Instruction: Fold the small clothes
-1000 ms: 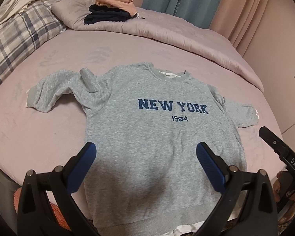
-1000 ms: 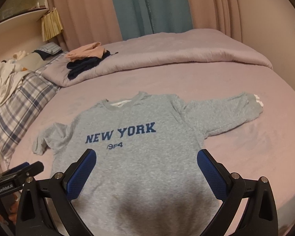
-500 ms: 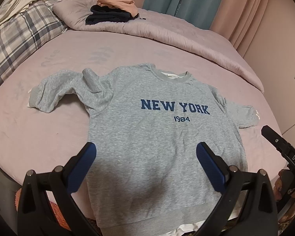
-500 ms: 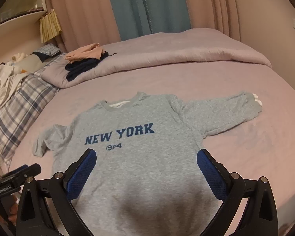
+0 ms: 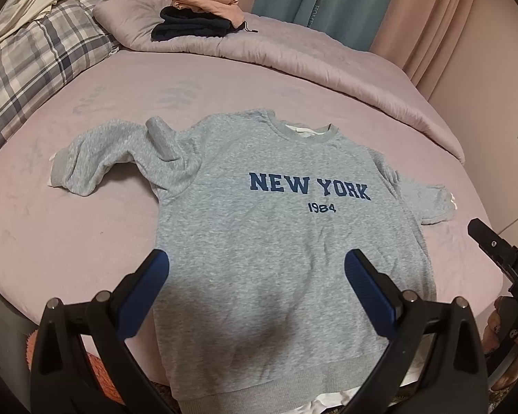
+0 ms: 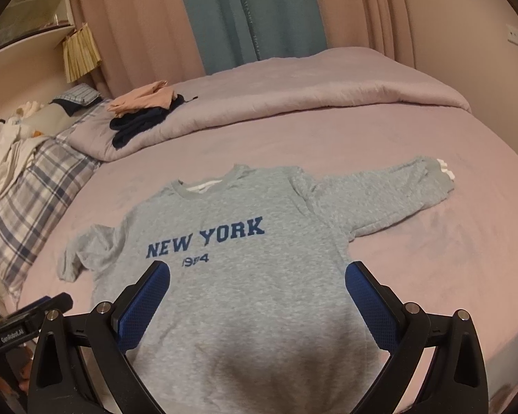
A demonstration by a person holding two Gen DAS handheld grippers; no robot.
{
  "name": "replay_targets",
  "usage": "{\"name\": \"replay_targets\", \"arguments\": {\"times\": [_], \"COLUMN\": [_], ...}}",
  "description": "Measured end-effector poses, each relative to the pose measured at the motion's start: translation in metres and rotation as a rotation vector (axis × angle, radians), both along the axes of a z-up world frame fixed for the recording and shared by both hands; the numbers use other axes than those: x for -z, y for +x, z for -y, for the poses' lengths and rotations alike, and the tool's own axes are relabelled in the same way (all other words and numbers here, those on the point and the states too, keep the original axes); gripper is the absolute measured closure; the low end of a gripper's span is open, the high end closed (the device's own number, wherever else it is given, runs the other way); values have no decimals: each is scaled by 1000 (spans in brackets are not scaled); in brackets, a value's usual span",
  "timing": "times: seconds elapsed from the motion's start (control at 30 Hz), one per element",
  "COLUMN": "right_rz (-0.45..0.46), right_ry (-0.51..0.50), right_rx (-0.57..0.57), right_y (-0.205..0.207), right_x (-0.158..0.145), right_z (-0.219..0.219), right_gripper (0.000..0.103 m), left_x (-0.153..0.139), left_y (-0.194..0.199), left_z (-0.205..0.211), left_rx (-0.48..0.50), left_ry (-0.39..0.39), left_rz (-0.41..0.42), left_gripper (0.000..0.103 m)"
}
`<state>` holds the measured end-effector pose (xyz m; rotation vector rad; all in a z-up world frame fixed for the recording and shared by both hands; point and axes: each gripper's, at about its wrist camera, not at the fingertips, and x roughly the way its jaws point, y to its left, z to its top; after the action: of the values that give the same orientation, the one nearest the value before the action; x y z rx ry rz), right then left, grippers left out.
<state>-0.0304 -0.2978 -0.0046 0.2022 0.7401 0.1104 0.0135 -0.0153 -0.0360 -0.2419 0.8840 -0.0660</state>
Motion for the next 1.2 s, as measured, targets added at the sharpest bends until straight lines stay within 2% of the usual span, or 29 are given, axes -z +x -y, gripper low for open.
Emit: {"name": "replay_targets", "arguments": {"times": [0.53, 0.7, 0.8, 0.83, 0.9, 1.03, 1.2], "right_rz": [2, -6, -25, -32, -54, -108, -173], "right_ry": [20, 50, 113, 134, 165, 256, 363], "right_rx": [40, 78, 134, 160, 215, 343, 514], "right_y": [3, 10, 19, 22, 30, 51, 82], "right_x": [2, 5, 9, 11, 17, 38, 71], "right_z": [14, 37, 68, 81, 107, 166, 233], "right_gripper": [1, 2, 2, 3, 20, 26, 39], "left_x": [2, 4, 8, 9, 12, 15, 18], "left_y": [4, 7, 11, 12, 17, 22, 29], "left_z": [-4, -7, -10, -10, -11, -8, -5], "left_rx": [1, -3, -15, -20, -28, -31, -34], "left_ry": [-1, -8, -11, -12, -18, -20, -17], "left_rz": [-19, -26, -44, -51, -63, -75, -89], "left_gripper": [2, 2, 2, 2, 2, 2, 2]}}
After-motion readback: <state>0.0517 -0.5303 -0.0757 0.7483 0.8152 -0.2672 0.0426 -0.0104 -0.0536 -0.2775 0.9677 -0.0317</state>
